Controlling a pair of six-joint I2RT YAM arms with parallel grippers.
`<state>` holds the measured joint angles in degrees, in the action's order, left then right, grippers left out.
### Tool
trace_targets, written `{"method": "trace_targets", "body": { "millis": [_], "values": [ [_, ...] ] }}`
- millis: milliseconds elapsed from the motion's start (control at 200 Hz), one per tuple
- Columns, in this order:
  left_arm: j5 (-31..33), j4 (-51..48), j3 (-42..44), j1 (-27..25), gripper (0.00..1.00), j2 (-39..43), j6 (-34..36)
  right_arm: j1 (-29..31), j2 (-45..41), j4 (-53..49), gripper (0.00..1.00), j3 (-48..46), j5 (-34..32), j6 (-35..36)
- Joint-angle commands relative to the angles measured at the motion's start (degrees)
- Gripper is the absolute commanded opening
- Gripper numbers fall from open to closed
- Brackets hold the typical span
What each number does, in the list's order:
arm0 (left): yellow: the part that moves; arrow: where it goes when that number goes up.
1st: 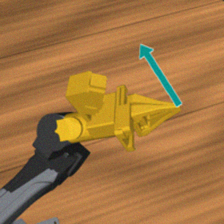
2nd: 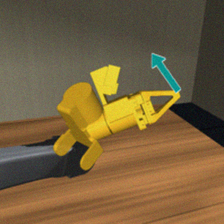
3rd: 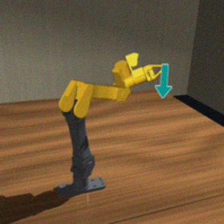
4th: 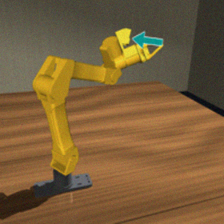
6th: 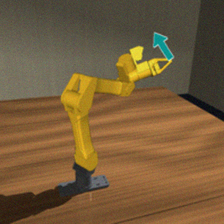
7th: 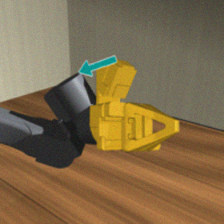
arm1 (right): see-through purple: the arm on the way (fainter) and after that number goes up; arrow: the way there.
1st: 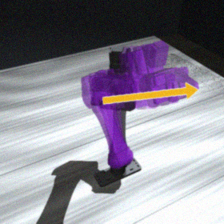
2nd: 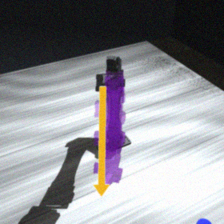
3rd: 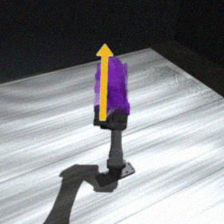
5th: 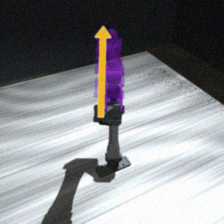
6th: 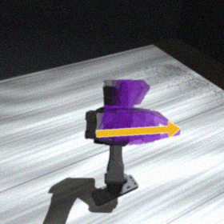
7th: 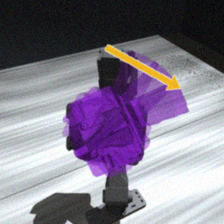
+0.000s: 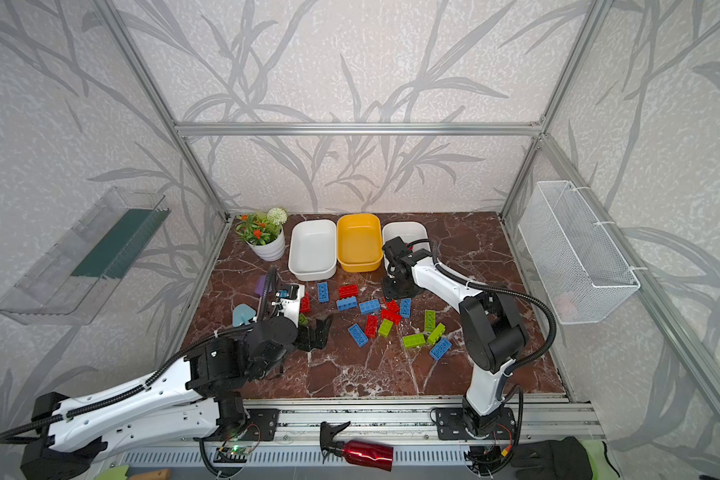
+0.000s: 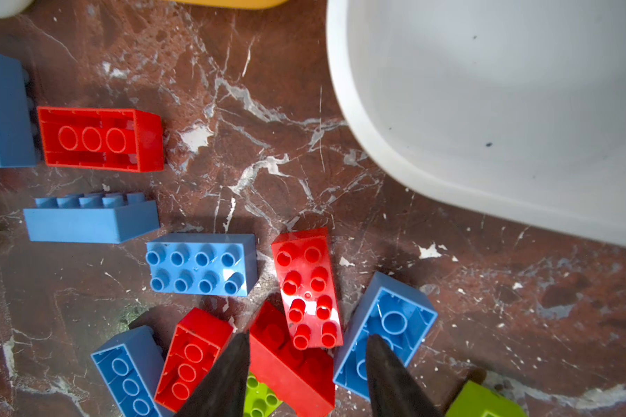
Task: Sort the legos into containers by color
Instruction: 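Lower the right gripper onto another red brick among the pile and grasp it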
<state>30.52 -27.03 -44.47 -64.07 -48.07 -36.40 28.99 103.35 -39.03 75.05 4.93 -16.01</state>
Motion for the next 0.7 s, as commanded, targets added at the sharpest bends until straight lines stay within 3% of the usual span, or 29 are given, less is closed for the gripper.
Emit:
{"method": "trace_targets", "body": {
  "millis": [0, 520, 695],
  "values": [
    [3.7, -1.3, 0.7, -0.2, 0.99, 1.6, -1.6, 0.5, 1.0, 0.0, 0.53, -1.6, -0.8, 0.8],
    [6.6, -0.1, 3.2, -0.2, 0.99, 3.5, 0.6, 2.6, 7.4, -0.1, 0.51, 0.3, -2.2, -0.7],
    [8.7, 0.8, 4.4, -0.3, 0.99, 4.9, 1.2, 2.7, 8.2, -1.4, 0.37, 0.5, -3.9, -1.5]
  ]
}}
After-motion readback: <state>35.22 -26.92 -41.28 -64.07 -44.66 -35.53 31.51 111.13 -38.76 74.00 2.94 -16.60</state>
